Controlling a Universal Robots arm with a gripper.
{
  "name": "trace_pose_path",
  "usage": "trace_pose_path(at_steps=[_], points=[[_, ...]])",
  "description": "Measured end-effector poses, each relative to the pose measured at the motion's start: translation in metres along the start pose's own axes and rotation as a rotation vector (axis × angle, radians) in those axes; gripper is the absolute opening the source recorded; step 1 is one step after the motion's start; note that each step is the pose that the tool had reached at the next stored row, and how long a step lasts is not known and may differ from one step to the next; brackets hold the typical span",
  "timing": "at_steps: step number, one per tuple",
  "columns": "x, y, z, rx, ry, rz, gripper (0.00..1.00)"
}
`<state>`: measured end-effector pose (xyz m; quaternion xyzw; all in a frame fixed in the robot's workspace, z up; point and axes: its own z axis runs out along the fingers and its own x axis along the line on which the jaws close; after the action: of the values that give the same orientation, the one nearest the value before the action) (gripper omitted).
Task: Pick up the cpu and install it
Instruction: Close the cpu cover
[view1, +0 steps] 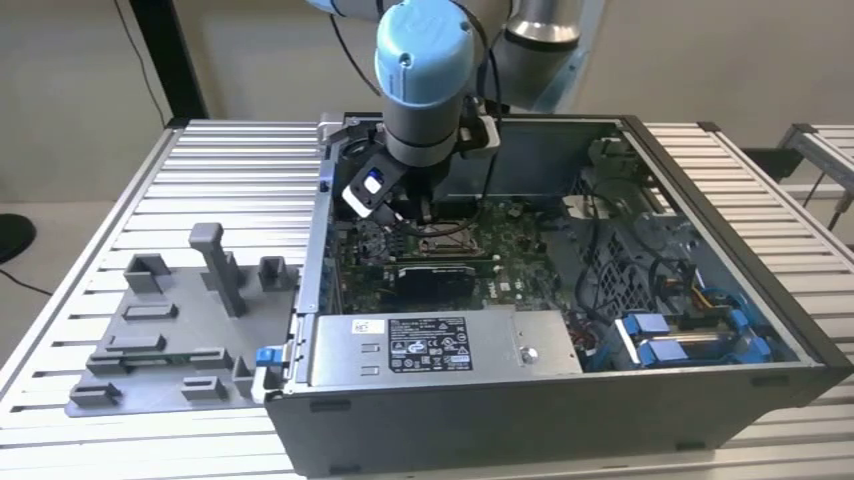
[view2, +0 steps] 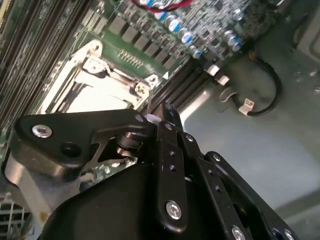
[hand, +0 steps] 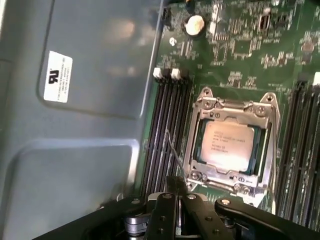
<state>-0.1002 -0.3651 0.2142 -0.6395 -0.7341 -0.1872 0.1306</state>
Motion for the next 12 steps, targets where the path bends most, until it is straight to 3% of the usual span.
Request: trace_pose_path(at_steps=[2, 6, 12], points=[[0.0002, 0.0022, -0.001, 0.0161, 0.002, 0.008, 0.0], [0.0045, 0.0092, -0.0114, 0.0298, 0.0038, 0.013, 0.0], [0.0011, 0.0083, -0.0025, 0.0306, 0.004, 0.012, 0.0]])
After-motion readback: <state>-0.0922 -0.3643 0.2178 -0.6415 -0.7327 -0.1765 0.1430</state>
